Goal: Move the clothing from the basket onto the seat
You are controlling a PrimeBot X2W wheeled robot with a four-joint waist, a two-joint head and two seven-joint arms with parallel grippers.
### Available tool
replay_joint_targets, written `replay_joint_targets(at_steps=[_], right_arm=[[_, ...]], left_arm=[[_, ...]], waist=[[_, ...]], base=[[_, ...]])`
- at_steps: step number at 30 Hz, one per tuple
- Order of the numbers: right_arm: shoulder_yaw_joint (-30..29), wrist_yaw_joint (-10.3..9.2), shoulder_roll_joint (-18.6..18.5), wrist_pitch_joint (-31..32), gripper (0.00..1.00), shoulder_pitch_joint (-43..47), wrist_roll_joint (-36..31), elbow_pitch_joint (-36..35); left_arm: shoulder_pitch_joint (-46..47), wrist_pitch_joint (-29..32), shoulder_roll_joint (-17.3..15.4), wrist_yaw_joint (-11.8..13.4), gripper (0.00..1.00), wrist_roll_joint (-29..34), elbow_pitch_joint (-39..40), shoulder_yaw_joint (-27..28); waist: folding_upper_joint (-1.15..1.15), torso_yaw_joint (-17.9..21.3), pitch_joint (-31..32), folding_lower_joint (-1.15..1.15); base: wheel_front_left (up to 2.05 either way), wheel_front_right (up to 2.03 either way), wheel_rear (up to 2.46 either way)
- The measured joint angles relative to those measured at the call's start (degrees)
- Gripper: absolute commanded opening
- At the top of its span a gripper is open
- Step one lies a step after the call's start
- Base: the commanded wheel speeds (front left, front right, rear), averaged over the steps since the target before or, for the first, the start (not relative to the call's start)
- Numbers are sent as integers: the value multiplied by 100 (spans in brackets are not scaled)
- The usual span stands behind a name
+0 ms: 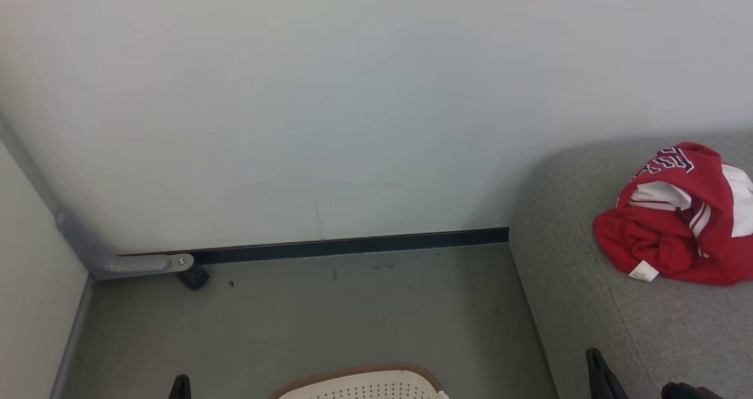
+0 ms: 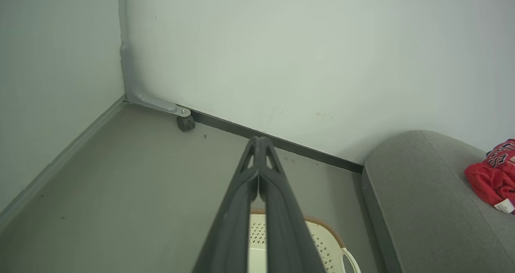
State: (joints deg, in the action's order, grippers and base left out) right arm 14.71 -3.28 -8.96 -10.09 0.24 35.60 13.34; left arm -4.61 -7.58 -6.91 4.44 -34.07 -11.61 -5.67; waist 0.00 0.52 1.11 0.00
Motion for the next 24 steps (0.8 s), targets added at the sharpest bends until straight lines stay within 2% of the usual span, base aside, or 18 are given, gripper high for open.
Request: replay_joint_targets(at_steps=[24], right_arm=[[-668,290,187,508,0,-139,1650,121]], left_arm=[[226,431,146,-349,0,-1690,-140,333]], waist=[[0,-16,-35,0]], base=[[0,0,0]])
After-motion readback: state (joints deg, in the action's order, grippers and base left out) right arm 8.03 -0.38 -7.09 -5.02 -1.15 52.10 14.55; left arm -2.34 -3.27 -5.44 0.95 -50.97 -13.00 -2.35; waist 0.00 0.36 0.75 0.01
